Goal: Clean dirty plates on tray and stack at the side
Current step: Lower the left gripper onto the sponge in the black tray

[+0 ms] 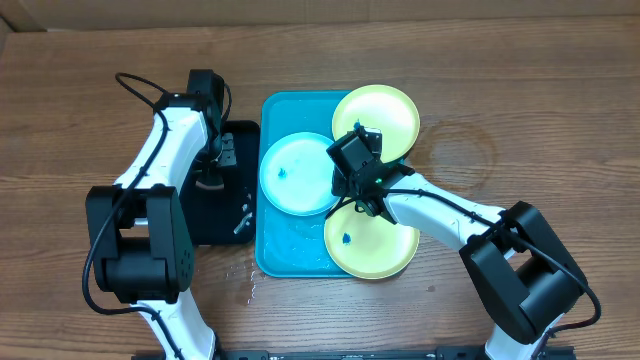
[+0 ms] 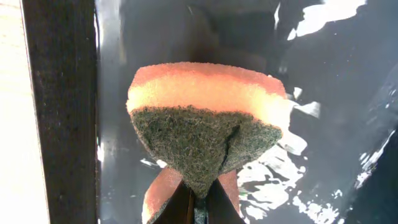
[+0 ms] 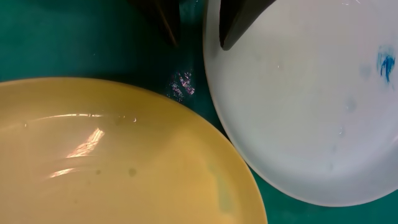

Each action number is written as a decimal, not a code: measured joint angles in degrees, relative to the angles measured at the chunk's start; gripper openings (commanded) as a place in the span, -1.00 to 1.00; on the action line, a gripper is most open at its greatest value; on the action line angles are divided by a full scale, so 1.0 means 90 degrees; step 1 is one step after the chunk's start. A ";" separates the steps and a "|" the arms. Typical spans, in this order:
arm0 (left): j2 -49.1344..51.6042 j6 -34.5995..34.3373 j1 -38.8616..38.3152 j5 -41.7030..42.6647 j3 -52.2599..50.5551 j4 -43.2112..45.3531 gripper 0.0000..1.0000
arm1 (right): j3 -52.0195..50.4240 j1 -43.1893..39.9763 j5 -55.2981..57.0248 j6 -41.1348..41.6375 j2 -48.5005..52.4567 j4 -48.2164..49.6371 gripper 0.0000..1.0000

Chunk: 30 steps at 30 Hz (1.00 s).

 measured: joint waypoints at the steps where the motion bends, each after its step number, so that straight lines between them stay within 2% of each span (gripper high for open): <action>1: 0.0000 0.0032 0.0000 -0.0015 -0.0029 0.0032 -0.86 | 0.0000 0.0000 -0.0005 -0.0002 0.0000 -0.0002 -0.53; 2: 0.0000 0.0053 0.0000 -0.0019 -0.0104 0.0126 -0.66 | 0.0000 0.0000 -0.0002 -0.0002 0.0000 -0.0002 -0.53; 3: 0.0000 0.0066 0.0000 -0.0022 -0.0151 0.0148 -0.57 | 0.0000 0.0000 0.0000 -0.0002 0.0000 -0.0007 -0.53; 4: 0.0000 0.0112 0.0000 -0.0022 -0.0192 0.0170 -0.35 | 0.0000 0.0000 0.0002 -0.0002 0.0000 -0.0002 -0.53; 5: 0.0000 0.0117 0.0000 -0.0019 -0.0233 0.0221 -0.34 | 0.0000 0.0000 0.0002 0.0000 0.0000 -0.0005 -0.53; 14: 0.0000 0.0168 0.0000 -0.0015 -0.0245 0.0357 -0.35 | 0.0000 0.0000 -0.0002 -0.0002 0.0000 -0.0005 -0.53; 17: 0.0000 0.0170 0.0000 -0.0012 -0.0328 0.0464 -0.31 | 0.0000 0.0000 -0.0002 -0.0002 0.0000 -0.0002 -0.53; 23: 0.0000 0.0228 0.0010 0.0015 -0.0588 0.0716 -0.58 | 0.0000 0.0000 0.0005 -0.0002 0.0000 -0.0005 -0.52; 30: 0.0000 0.0595 0.0471 0.0906 -0.0595 0.0758 -0.56 | 0.0000 0.0000 0.0010 -0.0002 0.0000 -0.0022 -0.52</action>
